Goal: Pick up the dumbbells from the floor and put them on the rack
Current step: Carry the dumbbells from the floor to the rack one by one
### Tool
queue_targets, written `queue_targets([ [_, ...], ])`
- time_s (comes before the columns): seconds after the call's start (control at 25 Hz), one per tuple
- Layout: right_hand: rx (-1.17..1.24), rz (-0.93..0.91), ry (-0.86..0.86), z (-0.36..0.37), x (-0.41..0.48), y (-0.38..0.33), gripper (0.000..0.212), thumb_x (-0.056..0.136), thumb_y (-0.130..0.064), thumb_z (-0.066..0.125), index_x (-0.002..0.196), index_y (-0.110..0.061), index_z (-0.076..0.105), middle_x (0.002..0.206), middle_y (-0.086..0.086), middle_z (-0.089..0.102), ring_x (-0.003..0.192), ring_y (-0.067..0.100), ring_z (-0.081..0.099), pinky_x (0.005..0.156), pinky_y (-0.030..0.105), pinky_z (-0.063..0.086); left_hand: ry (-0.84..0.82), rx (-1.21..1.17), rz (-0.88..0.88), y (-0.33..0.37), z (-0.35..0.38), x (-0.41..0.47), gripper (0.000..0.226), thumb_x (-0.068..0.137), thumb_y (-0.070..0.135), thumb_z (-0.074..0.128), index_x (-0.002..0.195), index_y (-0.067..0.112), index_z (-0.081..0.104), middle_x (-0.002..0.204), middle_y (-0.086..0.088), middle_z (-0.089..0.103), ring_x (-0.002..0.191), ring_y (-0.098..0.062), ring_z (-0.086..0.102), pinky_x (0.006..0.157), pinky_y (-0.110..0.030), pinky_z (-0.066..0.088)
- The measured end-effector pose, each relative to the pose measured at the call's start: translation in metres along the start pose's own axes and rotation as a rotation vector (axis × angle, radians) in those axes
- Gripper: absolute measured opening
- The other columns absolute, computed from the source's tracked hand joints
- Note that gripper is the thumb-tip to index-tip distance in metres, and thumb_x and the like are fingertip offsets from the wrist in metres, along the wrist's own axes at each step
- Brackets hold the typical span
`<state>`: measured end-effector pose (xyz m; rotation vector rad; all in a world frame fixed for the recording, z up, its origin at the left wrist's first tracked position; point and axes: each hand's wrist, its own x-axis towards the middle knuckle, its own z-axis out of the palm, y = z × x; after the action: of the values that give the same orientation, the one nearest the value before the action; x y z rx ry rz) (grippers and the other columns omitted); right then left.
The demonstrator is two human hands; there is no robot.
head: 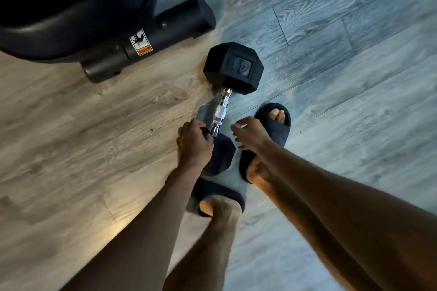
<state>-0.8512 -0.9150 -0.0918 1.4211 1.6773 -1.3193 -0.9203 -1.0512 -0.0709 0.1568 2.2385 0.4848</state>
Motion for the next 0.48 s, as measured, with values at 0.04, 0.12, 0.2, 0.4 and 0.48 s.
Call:
queue_targets([
  [0.04, 0.117, 0.021, 0.006, 0.005, 0.010, -0.002, 0.035, 0.091, -0.035, 0.062, 0.111, -0.007, 0.062, 0.107, 0.014, 0.069, 0.098, 0.028, 0.068, 0.087, 0.046, 0.057, -0.001, 0.047, 0.013, -0.001, 0.006, 0.012, 0.033, 0.089, 0.022, 0.062, 0.121, 0.016, 0.055, 0.123, -0.006, 0.057, 0.120, -0.027, 0.048, 0.103, -0.040, 0.039],
  [0.12, 0.339, 0.041, -0.005, 0.017, 0.030, -0.007, 0.040, 0.088, -0.039, 0.067, 0.115, -0.010, 0.064, 0.110, 0.010, 0.070, 0.099, 0.022, 0.068, 0.082, 0.037, 0.057, -0.096, 0.089, 0.029, -0.006, 0.018, 0.038, 0.040, 0.085, 0.036, 0.067, 0.120, 0.020, 0.057, 0.121, -0.002, 0.063, 0.117, -0.025, 0.053, 0.102, -0.040, 0.041],
  [0.2, 0.559, 0.036, -0.037, 0.026, 0.044, -0.017, 0.028, 0.088, -0.032, 0.069, 0.104, -0.010, 0.069, 0.099, 0.009, 0.073, 0.090, 0.020, 0.069, 0.076, 0.033, 0.057, -0.244, 0.040, 0.024, -0.009, 0.026, 0.063, 0.046, 0.077, 0.047, 0.071, 0.115, 0.025, 0.061, 0.111, 0.003, 0.071, 0.105, -0.022, 0.065, 0.095, -0.041, 0.049],
  [0.4, 0.850, 0.150, -0.048, 0.039, 0.074, -0.038, 0.028, 0.080, -0.020, 0.075, 0.103, -0.004, 0.071, 0.091, 0.012, 0.076, 0.080, 0.023, 0.072, 0.069, 0.033, 0.058, -0.349, -0.227, 0.039, 0.002, 0.036, 0.095, 0.048, 0.068, -0.003, 0.078, 0.107, 0.018, 0.060, 0.095, -0.002, 0.069, 0.093, -0.019, 0.068, 0.074, -0.015, 0.053],
  [0.48, 0.900, 0.188, -0.053, 0.038, 0.085, -0.044, 0.031, 0.076, -0.021, 0.078, 0.099, -0.002, 0.072, 0.090, 0.013, 0.076, 0.079, 0.025, 0.073, 0.078, 0.038, 0.060, -0.403, -0.287, -0.005, 0.010, 0.032, 0.100, 0.051, 0.063, -0.012, 0.077, 0.104, 0.013, 0.061, 0.090, -0.003, 0.069, 0.078, -0.011, 0.066, 0.059, -0.008, 0.051],
])
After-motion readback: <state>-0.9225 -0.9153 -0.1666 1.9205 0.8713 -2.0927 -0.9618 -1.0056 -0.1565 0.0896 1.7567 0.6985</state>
